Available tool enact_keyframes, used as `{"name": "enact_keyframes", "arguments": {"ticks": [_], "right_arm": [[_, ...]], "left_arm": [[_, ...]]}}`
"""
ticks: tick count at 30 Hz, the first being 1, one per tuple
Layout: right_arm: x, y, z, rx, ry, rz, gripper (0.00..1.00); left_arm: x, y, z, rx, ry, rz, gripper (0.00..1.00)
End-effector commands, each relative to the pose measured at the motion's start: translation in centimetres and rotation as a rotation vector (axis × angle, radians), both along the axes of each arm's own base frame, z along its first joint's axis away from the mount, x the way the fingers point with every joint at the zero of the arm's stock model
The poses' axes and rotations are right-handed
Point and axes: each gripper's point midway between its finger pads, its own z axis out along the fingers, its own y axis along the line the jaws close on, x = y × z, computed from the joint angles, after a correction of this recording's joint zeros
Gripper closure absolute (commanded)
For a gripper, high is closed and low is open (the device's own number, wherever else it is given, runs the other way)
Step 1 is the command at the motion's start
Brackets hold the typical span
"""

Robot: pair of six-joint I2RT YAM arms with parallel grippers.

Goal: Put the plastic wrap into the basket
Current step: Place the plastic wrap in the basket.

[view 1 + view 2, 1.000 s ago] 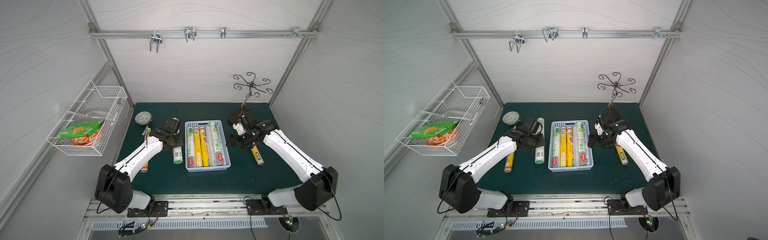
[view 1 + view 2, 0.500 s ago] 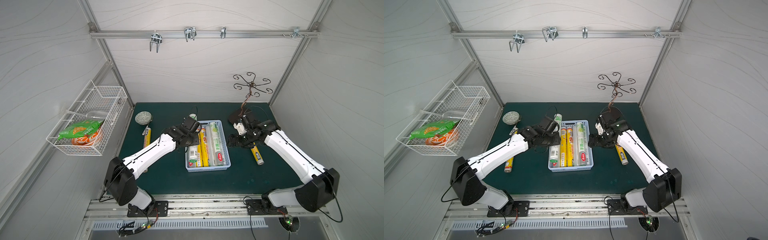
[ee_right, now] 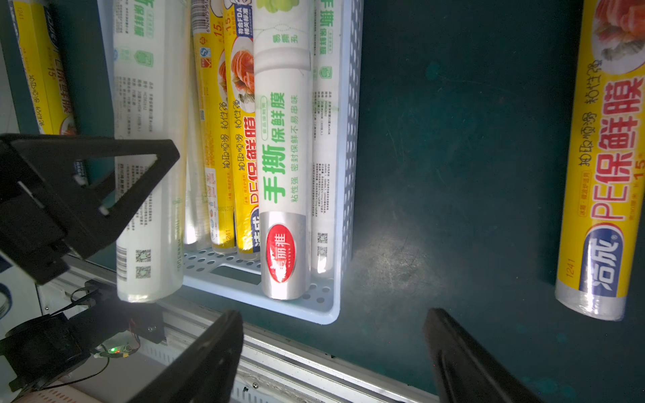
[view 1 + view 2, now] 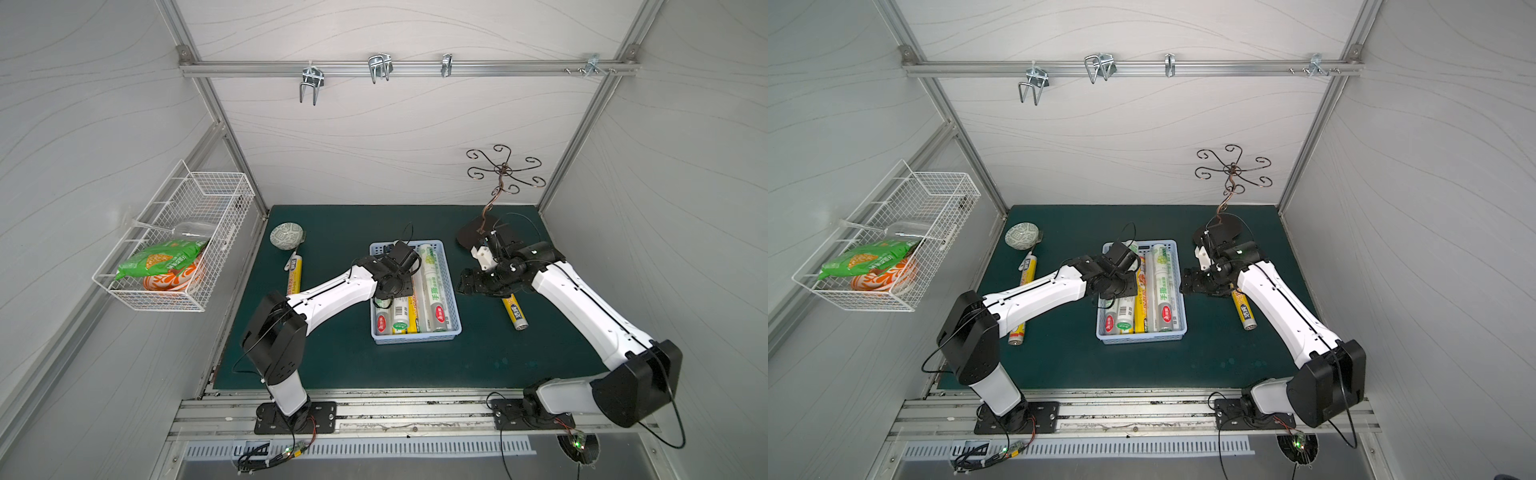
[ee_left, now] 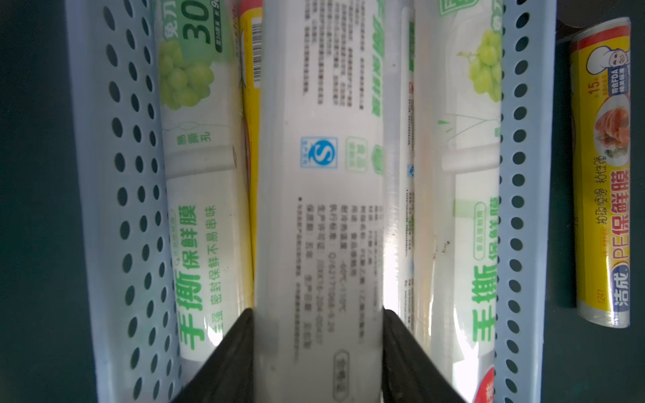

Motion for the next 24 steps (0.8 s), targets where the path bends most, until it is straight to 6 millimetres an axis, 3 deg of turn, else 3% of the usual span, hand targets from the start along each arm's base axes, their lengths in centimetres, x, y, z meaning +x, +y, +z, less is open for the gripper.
{"name": "enact_keyframes", "arguments": {"ticks": [1,18,24], "right_arm": [[-0.3,-0.2,0.4,0.019,-0.01,-0.003,0.14],[-0.3,-0.6,0.0,0.014,-0.002,-0.01,0.14],[-0.3,-0.6,0.0,0.015,-0.003,-0.011,0.14]], "left_arm": [[2.4,-2.1,3.0,-0.087,-0.108,0.023,0.73],[2.7,-1.8,-1.1,-0.033,-0.064,0.049,0.69],[2.5,-1.7,-1.3,-0.023,-0.061,0.048,0.55]]}}
